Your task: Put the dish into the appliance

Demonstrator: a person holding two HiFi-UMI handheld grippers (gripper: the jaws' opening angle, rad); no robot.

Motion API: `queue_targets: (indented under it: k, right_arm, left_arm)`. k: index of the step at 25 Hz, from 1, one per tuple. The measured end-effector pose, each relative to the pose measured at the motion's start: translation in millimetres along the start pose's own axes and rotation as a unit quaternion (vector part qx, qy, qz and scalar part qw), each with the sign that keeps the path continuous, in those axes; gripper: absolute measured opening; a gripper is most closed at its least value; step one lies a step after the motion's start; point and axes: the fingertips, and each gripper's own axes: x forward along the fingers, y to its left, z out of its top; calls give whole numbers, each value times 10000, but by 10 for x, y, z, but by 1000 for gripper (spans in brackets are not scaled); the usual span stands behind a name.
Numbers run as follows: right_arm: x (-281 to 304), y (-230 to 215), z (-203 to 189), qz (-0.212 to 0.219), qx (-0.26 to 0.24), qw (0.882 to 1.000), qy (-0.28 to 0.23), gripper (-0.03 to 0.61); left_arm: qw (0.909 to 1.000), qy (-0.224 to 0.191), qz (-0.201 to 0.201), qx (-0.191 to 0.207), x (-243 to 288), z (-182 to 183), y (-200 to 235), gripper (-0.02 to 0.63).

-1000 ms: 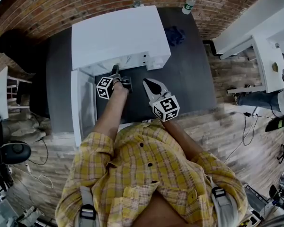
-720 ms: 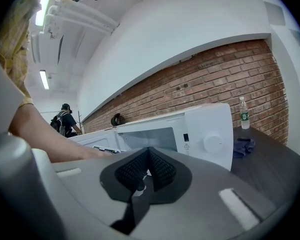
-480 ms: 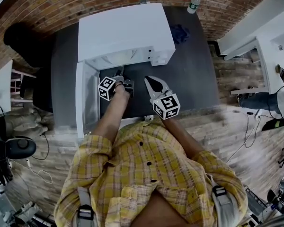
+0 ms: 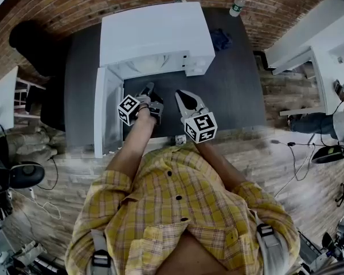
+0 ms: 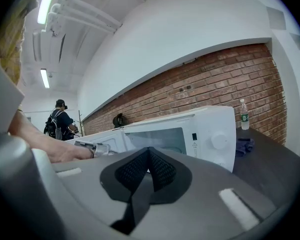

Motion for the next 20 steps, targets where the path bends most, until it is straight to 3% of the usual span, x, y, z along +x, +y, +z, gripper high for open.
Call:
queue_targets:
  k: [3,12,16,20]
  right_arm:
    - [-12,8,4,-61,10,10000,11,2]
    - [-38,69,42,-123,11,9999,19,2]
    - [-42,105,40,-95,-15,9999,59,2]
    - [-62,127,52,-61,-18,9999,82,2]
  left_arm:
    - [9996,84,-199,182,-78,-77,-149,0]
    - [9883,409,-568,1353,-339,-281,-474,0]
    - [9747,598,-739,2021,-452,-396,-623,0]
    - [9502,739,-889,2893,-562,-496,-805,0]
